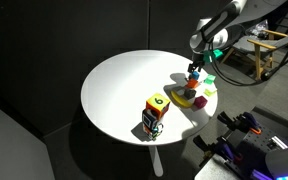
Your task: Put the orange block on the grey block
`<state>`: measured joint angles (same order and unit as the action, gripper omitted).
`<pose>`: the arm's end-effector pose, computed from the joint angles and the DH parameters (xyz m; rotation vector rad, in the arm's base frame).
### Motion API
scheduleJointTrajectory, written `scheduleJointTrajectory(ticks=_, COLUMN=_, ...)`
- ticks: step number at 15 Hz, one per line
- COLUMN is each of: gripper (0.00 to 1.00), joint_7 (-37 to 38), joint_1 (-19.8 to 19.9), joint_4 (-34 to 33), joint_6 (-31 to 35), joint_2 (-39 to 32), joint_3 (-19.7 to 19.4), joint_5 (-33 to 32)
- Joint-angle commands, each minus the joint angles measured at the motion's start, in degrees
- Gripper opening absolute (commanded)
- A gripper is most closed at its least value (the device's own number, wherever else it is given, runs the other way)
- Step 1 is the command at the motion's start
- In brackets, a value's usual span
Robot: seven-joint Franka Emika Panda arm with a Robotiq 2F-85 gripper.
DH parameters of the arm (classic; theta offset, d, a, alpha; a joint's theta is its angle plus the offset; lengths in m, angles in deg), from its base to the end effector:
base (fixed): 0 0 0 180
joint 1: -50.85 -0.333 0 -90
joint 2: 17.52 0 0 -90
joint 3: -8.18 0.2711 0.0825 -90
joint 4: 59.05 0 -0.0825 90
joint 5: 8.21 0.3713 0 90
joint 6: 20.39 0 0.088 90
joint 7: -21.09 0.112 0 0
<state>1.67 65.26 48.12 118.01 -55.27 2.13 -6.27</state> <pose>0.5503 -0.2058 0.1212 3.1313 -0.0412 -0.1855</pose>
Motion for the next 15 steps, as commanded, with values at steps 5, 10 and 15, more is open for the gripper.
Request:
scheduleJointTrajectory(ticks=5, gripper=1.00, joint_7=0.89, joint_1=0.68, joint_4=-0.88, joint_6=0.40, joint_2=-1.13, joint_3=0.92, joint_5=-1.12)
scheduleJointTrajectory(ticks=10, gripper=1.00, joint_7=0.77, joint_1=0.64, joint_4=-0.93, joint_6=2.41, joint_2=-1.85, joint_3=0.82, joint_5=-1.40)
scheduleJointTrajectory(ticks=15, gripper=1.00, joint_7=0.42, joint_1=1.19, joint_4=-2.09, joint_6=4.74, joint_2=-4.28, joint_3=1.02, joint_5=-1.38)
